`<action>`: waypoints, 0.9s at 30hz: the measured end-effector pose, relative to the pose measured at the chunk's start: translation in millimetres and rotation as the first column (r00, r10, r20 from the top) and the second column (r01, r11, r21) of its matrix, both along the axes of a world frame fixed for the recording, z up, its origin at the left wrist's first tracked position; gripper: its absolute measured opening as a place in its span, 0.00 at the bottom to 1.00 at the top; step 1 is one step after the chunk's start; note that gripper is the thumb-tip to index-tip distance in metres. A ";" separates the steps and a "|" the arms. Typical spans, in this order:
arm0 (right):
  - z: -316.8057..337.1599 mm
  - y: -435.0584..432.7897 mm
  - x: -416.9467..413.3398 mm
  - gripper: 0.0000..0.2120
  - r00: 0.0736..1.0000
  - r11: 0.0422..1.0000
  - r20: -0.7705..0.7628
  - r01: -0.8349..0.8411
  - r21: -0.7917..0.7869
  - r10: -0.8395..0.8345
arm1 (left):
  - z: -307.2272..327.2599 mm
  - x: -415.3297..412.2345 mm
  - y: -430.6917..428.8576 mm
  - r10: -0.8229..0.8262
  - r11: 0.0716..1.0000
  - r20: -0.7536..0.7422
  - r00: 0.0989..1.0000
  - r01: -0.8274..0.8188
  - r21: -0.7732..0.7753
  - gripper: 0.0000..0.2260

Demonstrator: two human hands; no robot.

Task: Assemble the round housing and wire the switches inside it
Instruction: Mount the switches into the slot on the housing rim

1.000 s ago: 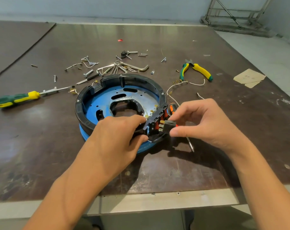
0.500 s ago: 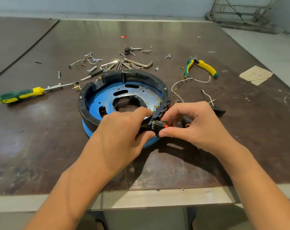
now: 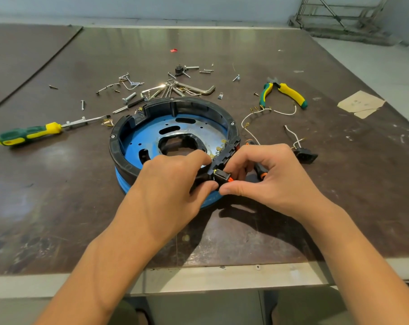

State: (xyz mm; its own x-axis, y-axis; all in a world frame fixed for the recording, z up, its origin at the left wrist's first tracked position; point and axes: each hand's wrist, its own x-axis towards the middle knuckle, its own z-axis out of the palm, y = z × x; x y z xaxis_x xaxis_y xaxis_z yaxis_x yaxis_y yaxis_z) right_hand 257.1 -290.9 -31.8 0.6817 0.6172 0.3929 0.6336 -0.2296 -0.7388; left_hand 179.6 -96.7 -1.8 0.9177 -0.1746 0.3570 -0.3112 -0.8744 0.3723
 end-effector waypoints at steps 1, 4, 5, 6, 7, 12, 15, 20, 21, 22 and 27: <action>0.0 -0.3 -0.4 0.11 1.000 1.000 0.000 0.001 0.003 -0.001 | -0.1 0.3 -0.4 0.001 1.000 0.000 1.000 -0.001 0.003 0.19; 0.1 -0.8 -1.0 0.10 1.000 1.000 -0.018 0.005 0.010 -0.005 | -0.3 0.4 -1.3 0.002 1.000 -0.003 1.000 -0.002 0.012 0.19; 0.2 -0.2 -1.1 0.10 1.000 1.000 -0.026 0.012 0.016 -0.012 | -0.2 0.4 -1.4 0.003 1.000 -0.005 1.000 -0.003 0.016 0.20; 0.4 0.5 -1.4 0.10 0.999 0.999 -0.029 0.022 0.023 -0.022 | -0.3 0.2 -1.5 0.004 1.000 -0.006 1.000 -0.003 0.018 0.19; 0.6 1.4 -1.8 0.11 0.999 0.999 -0.026 0.034 0.029 -0.033 | -0.4 -0.2 -1.7 0.004 1.000 -0.007 1.000 -0.004 0.020 0.19; 0.9 4.7 -2.9 0.12 0.997 0.998 -0.052 0.057 0.036 -0.055 | -0.2 -0.1 -2.0 -0.001 0.999 -0.006 1.000 0.001 0.036 0.19; 0.5 5.6 -2.4 0.12 0.997 0.998 -0.064 0.052 0.025 -0.050 | -0.9 -0.2 -1.9 0.002 0.999 0.005 1.000 -0.003 0.043 0.18; 1.7 6.3 -3.1 0.11 0.998 0.998 -0.032 0.061 -0.004 -0.061 | -2.5 -0.3 -2.3 0.001 0.998 0.014 1.000 -0.001 0.058 0.17; 1.9 7.3 -3.5 0.11 0.998 0.998 -0.016 0.066 -0.012 -0.066 | -3.0 -0.1 -2.2 0.001 0.998 0.013 1.000 -0.002 0.058 0.17; 1.8 8.4 -4.0 0.11 0.997 0.997 -0.001 0.074 -0.016 -0.074 | -3.3 0.4 -1.9 0.001 0.998 0.015 1.000 -0.002 0.057 0.17; -0.7 10.6 -6.2 0.13 0.995 0.995 -0.015 0.099 -0.013 -0.099 | -4.4 0.5 -2.3 -0.002 0.998 0.010 1.000 0.001 0.059 0.17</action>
State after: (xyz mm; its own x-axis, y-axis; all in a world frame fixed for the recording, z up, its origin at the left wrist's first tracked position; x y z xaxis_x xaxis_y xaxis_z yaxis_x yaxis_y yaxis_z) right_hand 250.9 -280.3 -32.5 0.7457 0.5509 0.3748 0.5959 -0.2999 -0.7449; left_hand 180.1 -99.0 -6.2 0.9136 -0.1974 0.3554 -0.3163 -0.8943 0.3164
